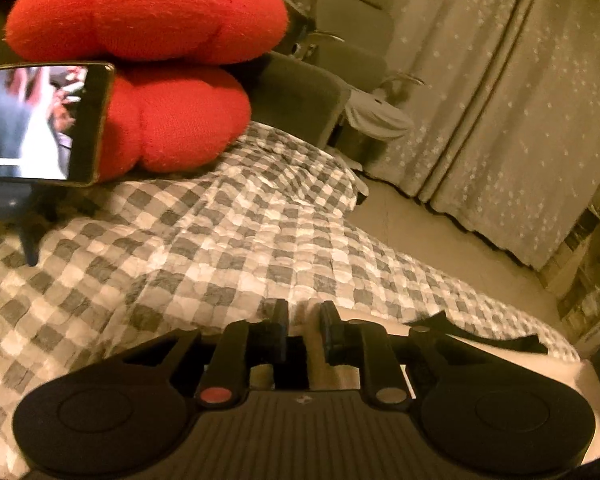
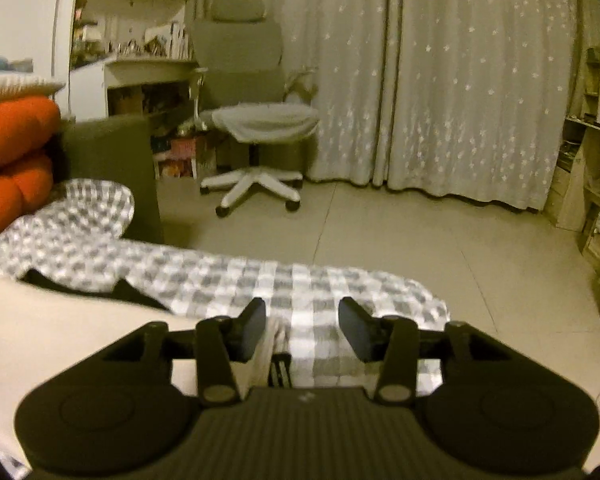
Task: Fold clothes
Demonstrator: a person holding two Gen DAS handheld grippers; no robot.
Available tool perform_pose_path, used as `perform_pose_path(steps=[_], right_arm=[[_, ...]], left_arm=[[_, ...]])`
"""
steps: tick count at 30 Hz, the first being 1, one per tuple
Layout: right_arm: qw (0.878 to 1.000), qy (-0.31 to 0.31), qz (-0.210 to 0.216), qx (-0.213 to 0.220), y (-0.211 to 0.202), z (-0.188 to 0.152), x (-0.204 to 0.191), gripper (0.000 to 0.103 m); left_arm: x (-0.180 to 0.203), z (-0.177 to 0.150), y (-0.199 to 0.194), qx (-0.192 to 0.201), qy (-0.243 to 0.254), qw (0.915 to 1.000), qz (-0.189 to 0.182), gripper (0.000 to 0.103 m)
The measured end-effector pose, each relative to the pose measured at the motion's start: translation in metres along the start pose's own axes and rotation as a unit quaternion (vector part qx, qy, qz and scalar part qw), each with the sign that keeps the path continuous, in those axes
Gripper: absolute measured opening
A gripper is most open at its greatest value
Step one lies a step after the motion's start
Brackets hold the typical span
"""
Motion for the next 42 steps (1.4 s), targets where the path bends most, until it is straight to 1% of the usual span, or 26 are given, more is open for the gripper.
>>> perform_pose_path(steps=[1, 3, 4, 6, 8, 11, 15, 18, 20, 23, 24, 26, 29, 34, 42], right_arm=[[1.0, 0.002, 0.004, 0.001, -0.003, 0.002, 0.0, 0.026], [1.0, 0.003, 0.012, 0.002, -0.01, 0.005, -0.001, 0.021], [1.0, 0.003, 0.017, 0.002, -0.013, 0.006, -0.002, 0.019], [1.0, 0.008, 0.025, -0.002, -0.018, 0.007, -0.005, 0.018], [0.999, 0.019, 0.034, -0.013, -0.023, 0.009, -0.009, 0.018], [0.998, 0.03, 0.048, -0.038, -0.028, 0.007, -0.017, 0.019], [0.996, 0.014, 0.059, -0.064, -0.034, -0.003, -0.034, 0.02], [0.995, -0.001, 0.068, -0.077, -0.037, -0.01, -0.048, 0.02], [0.994, -0.005, 0.073, -0.087, -0.037, -0.014, -0.054, 0.02], [0.992, -0.02, 0.072, -0.104, -0.034, -0.024, -0.06, 0.02], [0.992, -0.021, 0.072, -0.105, -0.033, -0.026, -0.061, 0.021], [0.991, -0.023, 0.072, -0.108, -0.031, -0.028, -0.062, 0.022], [0.991, -0.021, 0.072, -0.108, -0.03, -0.027, -0.063, 0.022], [0.991, -0.024, 0.073, -0.107, -0.031, -0.029, -0.064, 0.023], [0.991, -0.02, 0.075, -0.106, -0.029, -0.028, -0.054, 0.024]], left_arm=[[0.001, 0.002, -0.004, 0.008, 0.004, 0.9999, 0.01, 0.017], [0.004, 0.006, -0.013, 0.028, 0.019, 0.999, 0.029, 0.017], [0.006, 0.007, -0.017, 0.034, 0.025, 0.9985, 0.036, 0.017], [0.011, 0.008, -0.024, 0.043, 0.037, 0.9973, 0.047, 0.017], [0.023, 0.005, -0.03, 0.04, 0.057, 0.9967, 0.042, 0.017], [0.049, -0.006, -0.041, 0.039, 0.093, 0.9947, 0.02, 0.017], [0.08, -0.023, -0.051, 0.023, 0.119, 0.9925, -0.016, 0.018], [0.092, -0.037, -0.05, 0.006, 0.136, 0.9904, -0.024, 0.018], [0.095, -0.045, -0.044, -0.005, 0.152, 0.9884, -0.012, 0.018], [0.09, -0.052, -0.036, -0.019, 0.154, 0.9879, 0.003, 0.02], [0.089, -0.051, -0.036, -0.018, 0.153, 0.988, 0.004, 0.021], [0.088, -0.051, -0.037, -0.019, 0.15, 0.9885, 0.004, 0.021], [0.088, -0.05, -0.038, -0.02, 0.146, 0.9891, 0.003, 0.021], [0.089, -0.051, -0.035, -0.019, 0.153, 0.988, 0.007, 0.022], [0.086, -0.05, -0.034, -0.022, 0.144, 0.9894, 0.004, 0.022]])
Point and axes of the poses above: each gripper's, at about its wrist camera, not at the fingertips, and y roughly the way its jaws point, x to its right, z to its top, the point moved 3 cm from there along y, roughly the way its jaws point, and after that the axes turned 9 degrees about x, right-handed, at the moved point
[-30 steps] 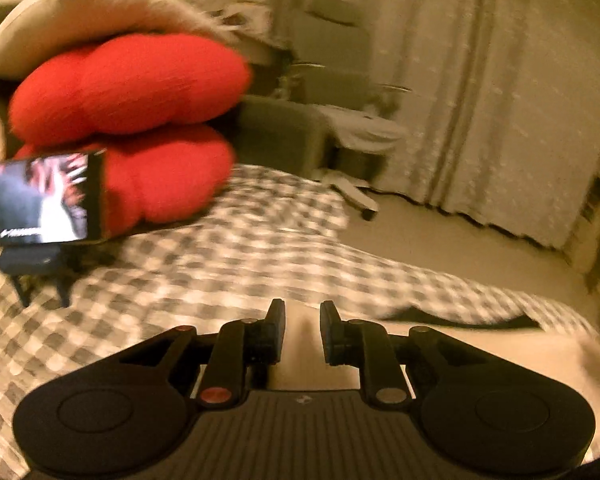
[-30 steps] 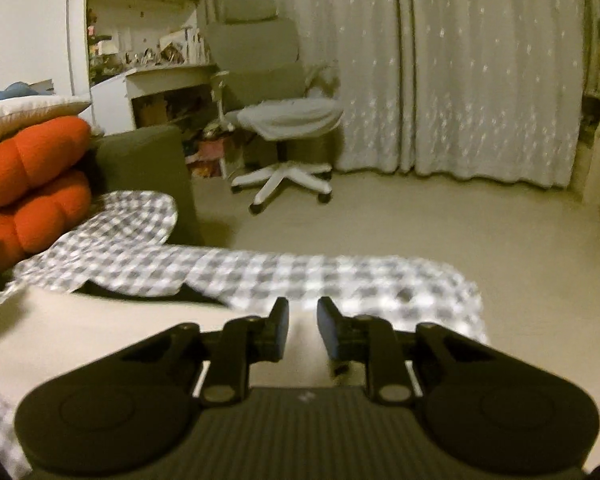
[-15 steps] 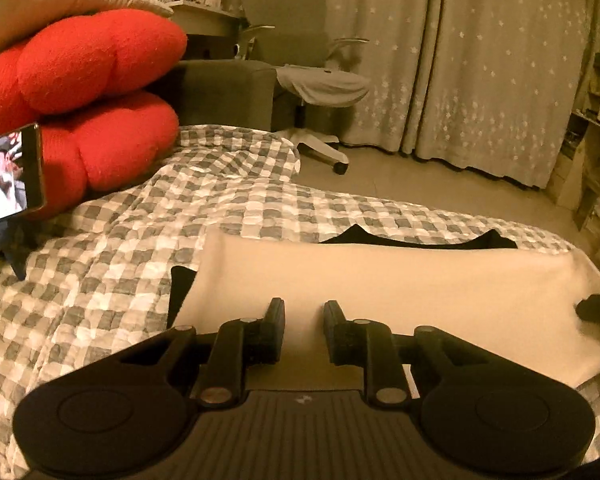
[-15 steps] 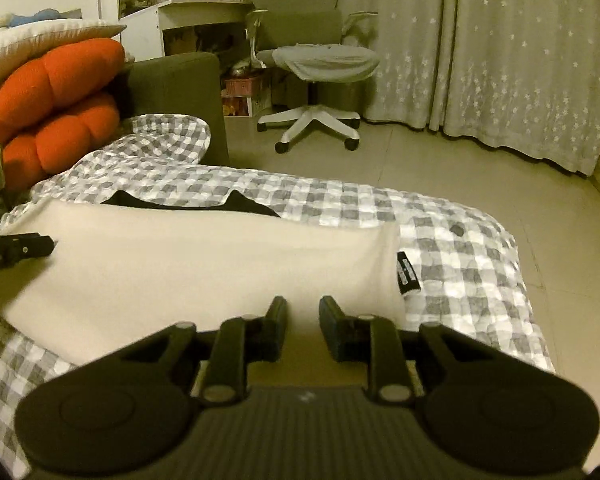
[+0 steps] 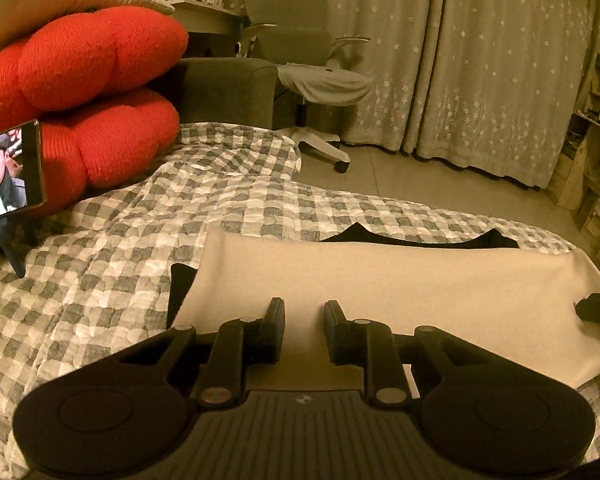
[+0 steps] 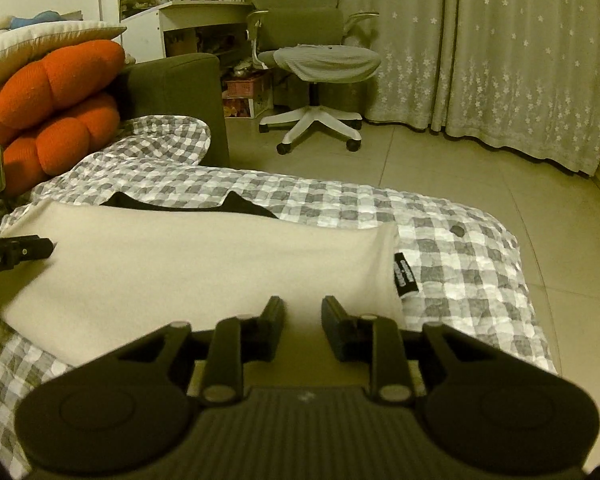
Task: Fold clothes
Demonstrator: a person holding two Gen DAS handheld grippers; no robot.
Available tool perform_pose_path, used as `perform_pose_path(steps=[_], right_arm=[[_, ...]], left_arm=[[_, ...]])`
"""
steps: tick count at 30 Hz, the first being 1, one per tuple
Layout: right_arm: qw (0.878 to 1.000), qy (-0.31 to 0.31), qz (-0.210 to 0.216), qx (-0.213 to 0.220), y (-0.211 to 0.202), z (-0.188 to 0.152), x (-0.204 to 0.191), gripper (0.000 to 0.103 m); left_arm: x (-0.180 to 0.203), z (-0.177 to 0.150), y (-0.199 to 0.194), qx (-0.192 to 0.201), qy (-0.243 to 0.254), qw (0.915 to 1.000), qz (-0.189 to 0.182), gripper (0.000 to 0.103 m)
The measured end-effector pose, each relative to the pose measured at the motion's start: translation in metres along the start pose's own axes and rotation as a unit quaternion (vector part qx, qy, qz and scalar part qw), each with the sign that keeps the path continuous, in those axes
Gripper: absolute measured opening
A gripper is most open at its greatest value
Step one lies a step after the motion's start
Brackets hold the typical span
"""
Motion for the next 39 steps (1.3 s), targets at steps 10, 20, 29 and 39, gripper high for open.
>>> perform_pose_path(steps=[10, 20, 29, 39], right_arm=[[1.0, 0.011, -0.011, -0.001, -0.002, 0.001, 0.013, 0.024], [1.0, 0.007, 0.012, 0.0, -0.008, 0.003, -0.002, 0.026], [1.0, -0.004, 0.011, -0.006, -0.005, 0.002, -0.006, 0.029], [1.0, -0.004, 0.008, -0.003, -0.005, 0.002, -0.008, 0.03]], left_arm=[[-0.003, 0.0, -0.001, -0.001, -0.005, 1.0, -0.001, 0.022], [0.0, -0.001, -0.001, 0.001, 0.005, 1.0, 0.006, 0.022], [0.001, 0.0, 0.0, 0.001, 0.007, 1.0, 0.006, 0.022], [0.001, 0.0, -0.001, 0.001, 0.007, 1.0, 0.007, 0.022]])
Point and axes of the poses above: each gripper's, at about its wrist camera, not at the fingertips, and y roughly the way its jaws point, x to its right, z to its top, the point moved 3 cm from there along y, roughly the way its jaws point, and after that the axes turned 9 degrees about x, right-handed, at the moved point
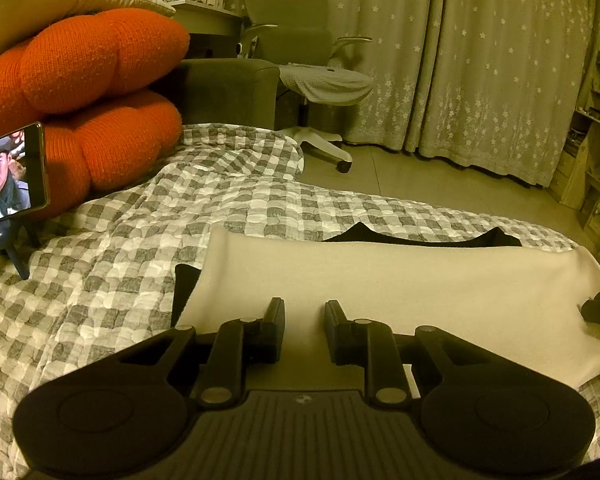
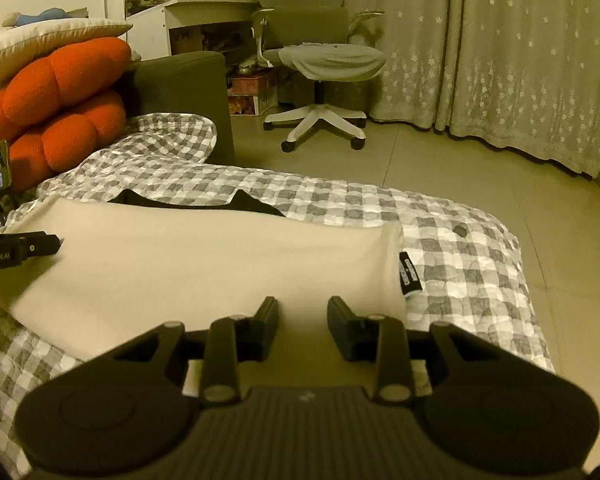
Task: Fold clothes
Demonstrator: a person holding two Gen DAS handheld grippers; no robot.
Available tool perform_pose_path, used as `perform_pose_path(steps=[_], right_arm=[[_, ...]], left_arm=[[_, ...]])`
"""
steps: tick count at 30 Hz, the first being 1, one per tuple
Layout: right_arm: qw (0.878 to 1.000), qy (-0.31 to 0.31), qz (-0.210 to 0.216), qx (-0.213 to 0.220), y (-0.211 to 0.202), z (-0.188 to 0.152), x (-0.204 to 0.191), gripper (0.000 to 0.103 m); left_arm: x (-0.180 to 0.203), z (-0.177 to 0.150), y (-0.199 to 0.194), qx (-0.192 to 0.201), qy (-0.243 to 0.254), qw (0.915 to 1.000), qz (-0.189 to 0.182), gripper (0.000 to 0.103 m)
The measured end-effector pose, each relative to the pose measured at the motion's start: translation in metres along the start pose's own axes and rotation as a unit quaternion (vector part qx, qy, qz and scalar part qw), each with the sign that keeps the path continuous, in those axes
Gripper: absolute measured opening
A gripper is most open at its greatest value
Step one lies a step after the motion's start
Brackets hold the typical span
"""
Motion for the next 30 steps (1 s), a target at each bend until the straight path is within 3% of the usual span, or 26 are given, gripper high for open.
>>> perform_pose_path(steps=[5, 30], right_arm=[[1.0, -0.011, 0.017, 0.004, -0.002, 0.0, -0.011, 0.03], [1.0, -0.027, 0.013, 0.002, 0.001, -0.002, -0.016, 0.033]], left_arm=[[0.002, -0.001, 0.0, 0.002, 0.006, 1.0, 0.003, 0.022], [0.003, -0.001, 0.0, 0.002, 0.013, 0.9999, 0.004, 0.022]])
Point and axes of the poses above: each gripper's, at about its wrist camera, not at the fingertips, and y roughly the way its jaws point, x to its right, z to its top, the point moved 3 cm from there along y, roughly the way its jaws point, and after that the axes turned 9 degrees about x, right-handed, at the moved point
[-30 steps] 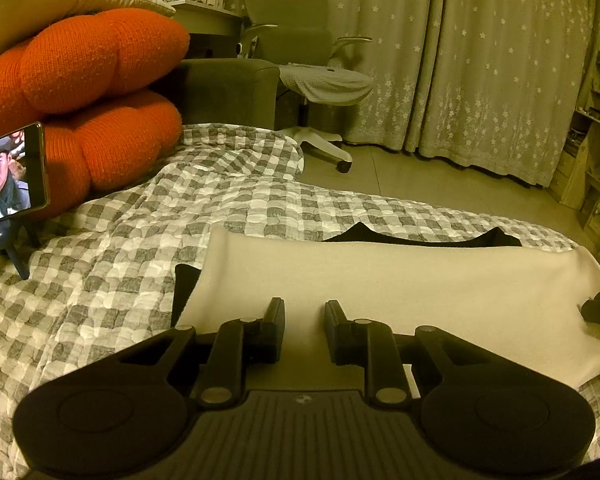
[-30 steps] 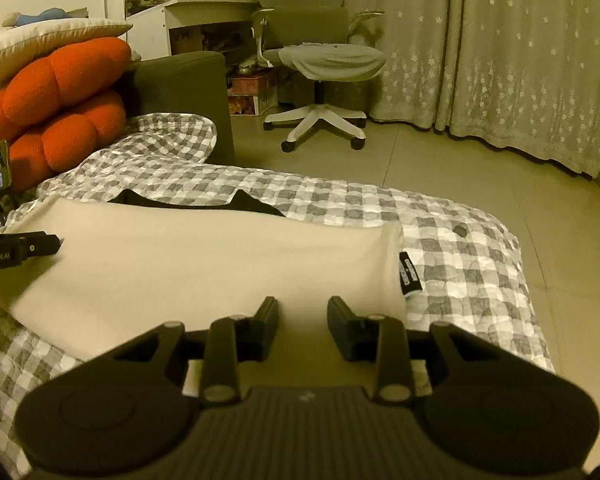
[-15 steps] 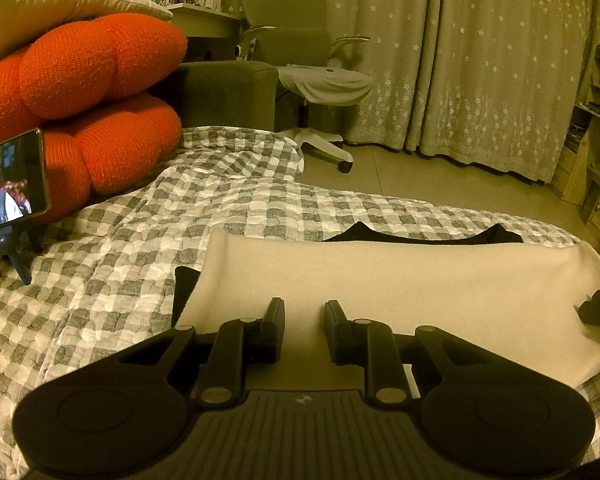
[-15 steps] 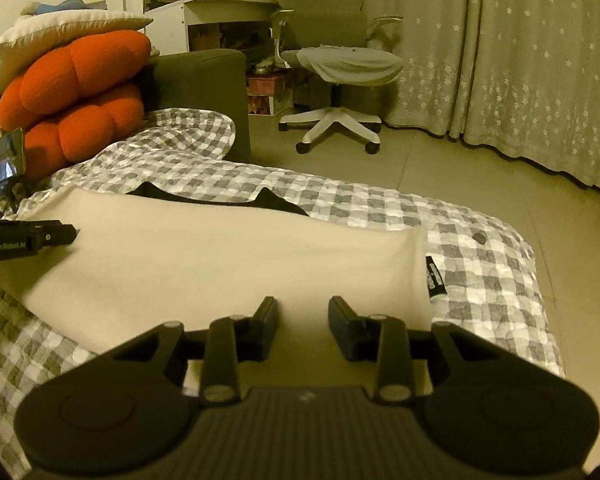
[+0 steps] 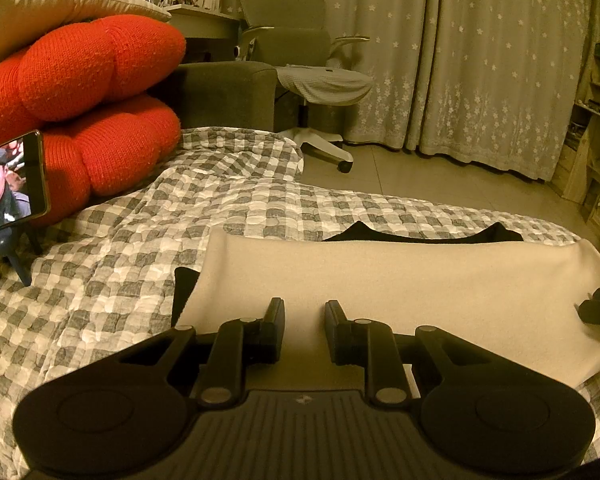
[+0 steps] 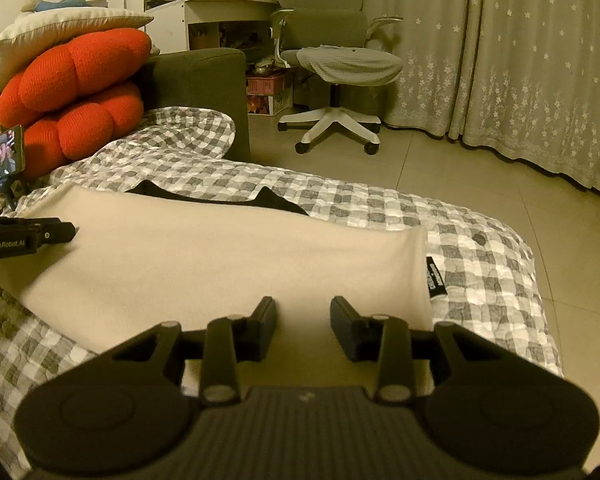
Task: Fold clothes
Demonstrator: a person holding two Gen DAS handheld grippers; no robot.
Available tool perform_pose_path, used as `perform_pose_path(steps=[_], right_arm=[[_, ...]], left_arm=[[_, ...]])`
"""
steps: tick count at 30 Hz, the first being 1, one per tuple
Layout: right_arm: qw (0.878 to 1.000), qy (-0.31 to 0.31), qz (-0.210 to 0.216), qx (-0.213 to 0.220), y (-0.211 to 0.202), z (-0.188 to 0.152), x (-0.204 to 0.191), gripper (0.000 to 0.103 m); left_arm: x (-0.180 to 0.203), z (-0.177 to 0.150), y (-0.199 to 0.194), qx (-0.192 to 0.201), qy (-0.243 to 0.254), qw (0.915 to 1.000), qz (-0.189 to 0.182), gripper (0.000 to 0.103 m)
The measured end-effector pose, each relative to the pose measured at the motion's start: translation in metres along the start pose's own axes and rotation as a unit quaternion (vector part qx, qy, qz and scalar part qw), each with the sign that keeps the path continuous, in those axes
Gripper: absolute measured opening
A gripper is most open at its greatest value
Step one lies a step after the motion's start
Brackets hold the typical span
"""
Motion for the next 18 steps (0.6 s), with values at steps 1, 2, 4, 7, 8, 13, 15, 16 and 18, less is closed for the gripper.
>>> perform_pose_path(steps=[1, 2, 4, 7, 8, 13, 15, 16, 18], right_arm=[[1.0, 0.0, 0.0, 0.0, 0.0001, 0.0001, 0.0, 0.033], [1.0, 0.0, 0.0, 0.0, 0.0, 0.0, 0.0002, 0.033], [1.0, 0.0, 0.0, 0.0, -0.0002, -0.0001, 0.0004, 0.033], [1.0, -0.002, 0.0, 0.0, 0.0, -0.0001, 0.0004, 0.033], [1.0, -0.002, 0.0, 0.0, 0.0002, -0.0001, 0.0004, 0.033], [1.0, -0.004, -0.001, 0.001, 0.0001, -0.0007, -0.001, 0.034], [1.0, -0.005, -0.002, 0.001, 0.0001, -0.0004, -0.0015, 0.034], [1.0, -0.005, -0.002, 0.001, 0.0001, -0.0003, -0.0013, 0.034], [1.0, -0.005, -0.002, 0.001, -0.0001, 0.0, -0.0011, 0.034]], left_arm=[[0.0002, -0.0001, 0.0, 0.0, 0.001, 1.0, 0.0, 0.022], [0.0002, -0.0001, 0.0, 0.0, 0.001, 1.0, 0.0, 0.022], [0.0002, -0.0002, 0.0001, 0.0, 0.001, 1.0, 0.0, 0.022], [0.0003, -0.0003, 0.0002, 0.0, 0.001, 1.0, 0.0, 0.022], [0.0004, -0.0004, 0.0003, 0.0, 0.002, 1.0, 0.0, 0.023], [0.0005, -0.0001, 0.0005, 0.001, 0.003, 1.0, 0.0, 0.023], [0.0008, -0.0002, 0.0009, 0.001, 0.003, 1.0, 0.0, 0.023], [0.0008, -0.0003, 0.001, 0.001, 0.003, 1.0, 0.001, 0.023], [0.0008, -0.0004, 0.001, 0.001, 0.004, 1.0, 0.001, 0.023]])
Point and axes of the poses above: each gripper's, at about its wrist camera, not at the fingertips, and y roughly the way its jaws point, x to its right, z to its top, the point moved 3 cm from there along y, roughly the way its jaws point, and after that the axes turned 9 degrees about x, right-handed, at the moved point
